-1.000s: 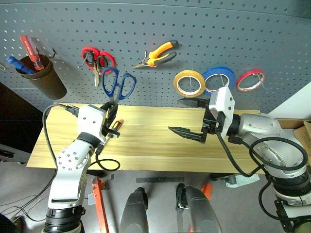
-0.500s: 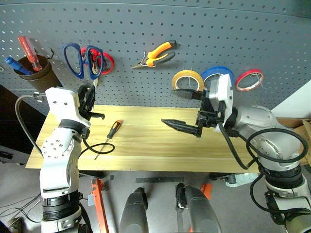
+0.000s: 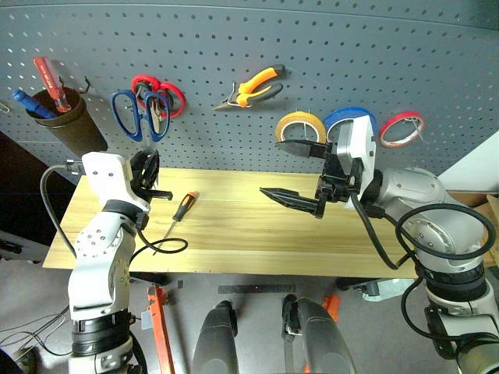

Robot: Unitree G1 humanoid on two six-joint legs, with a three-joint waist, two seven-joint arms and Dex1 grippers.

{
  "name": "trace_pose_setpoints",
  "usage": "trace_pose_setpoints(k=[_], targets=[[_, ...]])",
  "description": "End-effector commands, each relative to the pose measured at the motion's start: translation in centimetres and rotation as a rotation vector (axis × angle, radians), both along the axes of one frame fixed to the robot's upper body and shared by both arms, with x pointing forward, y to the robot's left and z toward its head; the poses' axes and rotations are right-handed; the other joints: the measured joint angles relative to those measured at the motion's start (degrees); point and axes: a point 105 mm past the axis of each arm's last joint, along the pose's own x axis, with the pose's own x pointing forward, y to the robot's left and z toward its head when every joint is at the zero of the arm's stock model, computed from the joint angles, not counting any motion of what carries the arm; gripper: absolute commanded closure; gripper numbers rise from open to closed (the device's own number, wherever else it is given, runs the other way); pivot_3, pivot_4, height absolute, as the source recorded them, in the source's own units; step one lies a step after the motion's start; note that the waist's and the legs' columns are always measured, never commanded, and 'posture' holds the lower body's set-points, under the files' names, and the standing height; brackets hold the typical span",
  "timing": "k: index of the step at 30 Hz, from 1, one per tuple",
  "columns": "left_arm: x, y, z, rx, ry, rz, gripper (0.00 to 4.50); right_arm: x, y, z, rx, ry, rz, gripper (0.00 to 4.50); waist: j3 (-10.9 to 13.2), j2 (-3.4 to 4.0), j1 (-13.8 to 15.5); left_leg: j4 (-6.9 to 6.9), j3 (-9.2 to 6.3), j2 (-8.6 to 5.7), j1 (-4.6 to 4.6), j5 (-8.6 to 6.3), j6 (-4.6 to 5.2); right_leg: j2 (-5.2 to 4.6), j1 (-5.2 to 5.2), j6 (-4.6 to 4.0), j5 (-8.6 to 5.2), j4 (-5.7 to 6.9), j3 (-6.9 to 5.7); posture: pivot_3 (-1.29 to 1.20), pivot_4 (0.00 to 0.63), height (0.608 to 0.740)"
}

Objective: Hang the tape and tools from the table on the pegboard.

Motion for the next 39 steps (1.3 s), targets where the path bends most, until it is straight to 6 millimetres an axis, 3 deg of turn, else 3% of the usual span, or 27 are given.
trace_pose_setpoints(k=[1,4,12,16,21,23,27,30,34,39], targets=[[0.4,0.7,1.6,-0.012,-0.06,0.017,3.99,-0.3,0.0,0.8,0.008,-0.042,0.004,0.0,0.0,0.0,-0.01,0.0,0.01,0.0,0.0,0.0,0.0,0.0,0.0,0.0,0.0,0.0,0.01,-0.13,0.285,0.74],[0.9,0.6,1.3,-0.018,-0.046,0.0,4.0,-0.3,0.0,0.8,0.007,-0.042,0.001,0.0,0.0,0.0,-0.03,-0.02,0.04,0.0,0.0,0.0,0.0,0.0,0.0,0.0,0.0,-0.02,0.03,-0.13,0.286,0.74],[0.6,0.4,0.4,0.002,-0.022,-0.015,1.37,-0.5,0.0,0.8,0.002,-0.039,-0.009,0.0,0.0,0.0,-0.18,-0.01,0.07,0.0,0.04,0.0,0.0,0.0,0.0,-0.01,0.01,0.02,0.04,-0.14,0.289,0.74],[0.0,1.8,-3.1,0.083,0.138,0.055,0.04,-0.5,-0.2,0.7,-0.002,-0.029,-0.016,0.0,0.0,0.0,-0.28,-0.04,0.1,0.01,0.09,0.0,0.0,0.0,0.01,-0.01,0.01,0.02,0.08,-0.14,0.291,0.74],[-0.7,4.5,-9.0,0.212,0.456,0.148,0.01,-0.1,-0.3,-0.3,-0.03,0.022,-0.052,0.0,0.0,0.0,-0.18,-0.03,0.09,0.02,0.12,0.0,0.0,0.01,0.01,-0.01,0.0,0.06,0.07,-0.13,0.293,0.74],[-0.5,4.3,-10.3,0.246,0.547,0.121,0.01,0.3,-0.4,-0.9,-0.044,0.053,-0.086,0.0,0.0,0.0,-0.16,-0.03,0.1,0.02,0.13,0.0,0.0,0.0,0.0,-0.01,0.0,0.08,0.09,-0.13,0.295,0.74],[0.6,2.4,-12.1,0.268,0.678,0.008,0.01,0.6,-0.2,-2.2,-0.076,0.108,-0.117,0.0,0.0,0.0,0.51,-0.02,0.05,0.02,0.13,0.0,-0.01,-0.01,0.01,-0.01,0.0,0.09,0.05,-0.12,0.297,0.74],[2.3,1.3,-12.2,0.281,0.691,-0.022,0.01,0.4,0.0,-2.6,-0.082,0.13,-0.11,0.0,-0.01,-0.01,0.64,-0.02,0.08,0.01,0.12,0.0,-0.01,-0.01,0.01,-0.01,0.0,0.07,0.08,-0.13,0.299,0.74],[3.8,0.8,-12.5,0.291,0.719,-0.032,0.01,0.1,0.1,-3.0,-0.089,0.148,-0.106,0.0,-0.02,-0.03,0.14,-0.05,0.12,0.0,0.1,0.0,0.0,-0.01,0.01,-0.01,0.0,0.03,0.09,-0.15,0.302,0.74],[4.4,0.2,-14.2,0.267,0.794,-0.064,0.01,0.0,0.1,-3.1,-0.092,0.158,-0.116,0.0,-0.01,-0.03,-0.44,-0.05,0.15,0.0,0.13,0.0,0.0,0.0,0.0,-0.01,0.0,0.07,0.1,-0.17,0.307,0.74]])
